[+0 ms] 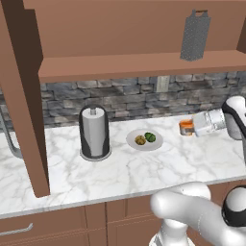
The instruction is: Pick the avocado and bread from the counter and place them on the plate. Then pick the jam from the cabinet and place it next to the plate. Lastly close the cabinet door.
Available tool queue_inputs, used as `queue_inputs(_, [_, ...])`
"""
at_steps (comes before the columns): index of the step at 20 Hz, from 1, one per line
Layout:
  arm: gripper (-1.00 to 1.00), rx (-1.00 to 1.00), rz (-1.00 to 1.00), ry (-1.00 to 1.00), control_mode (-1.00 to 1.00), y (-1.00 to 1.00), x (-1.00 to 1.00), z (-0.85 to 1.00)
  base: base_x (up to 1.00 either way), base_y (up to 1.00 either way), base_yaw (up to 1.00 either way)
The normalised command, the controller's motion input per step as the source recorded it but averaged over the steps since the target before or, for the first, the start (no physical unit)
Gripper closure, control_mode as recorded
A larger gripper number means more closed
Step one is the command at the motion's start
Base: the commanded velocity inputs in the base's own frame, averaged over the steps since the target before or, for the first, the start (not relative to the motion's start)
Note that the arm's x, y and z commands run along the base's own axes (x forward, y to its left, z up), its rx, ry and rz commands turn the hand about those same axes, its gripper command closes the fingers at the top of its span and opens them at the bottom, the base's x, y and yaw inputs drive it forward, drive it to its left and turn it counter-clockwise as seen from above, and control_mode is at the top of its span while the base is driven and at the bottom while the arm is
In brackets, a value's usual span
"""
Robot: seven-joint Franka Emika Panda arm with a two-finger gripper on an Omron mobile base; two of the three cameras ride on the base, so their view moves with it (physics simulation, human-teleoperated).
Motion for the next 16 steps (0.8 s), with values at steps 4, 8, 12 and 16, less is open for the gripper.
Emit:
queue_inputs(4, [1.00, -0.01, 0.30, -0.29, -1.00, -0.07, 0.00, -0.53, 0.00, 0.00, 0.00])
queue_inputs(8, [1.00, 0.00, 0.23, -0.29, -1.00, -0.14, 0.00, -0.50, 0.00, 0.00, 0.00])
queue_inputs(12, [1.00, 0.00, 0.00, -0.27, -1.00, -0.14, 0.00, -0.43, 0.00, 0.00, 0.00])
queue_inputs(16, [1.00, 0.00, -0.05, -0.20, -1.00, -0.04, 0.01, -0.41, 0.00, 0.00, 0.00])
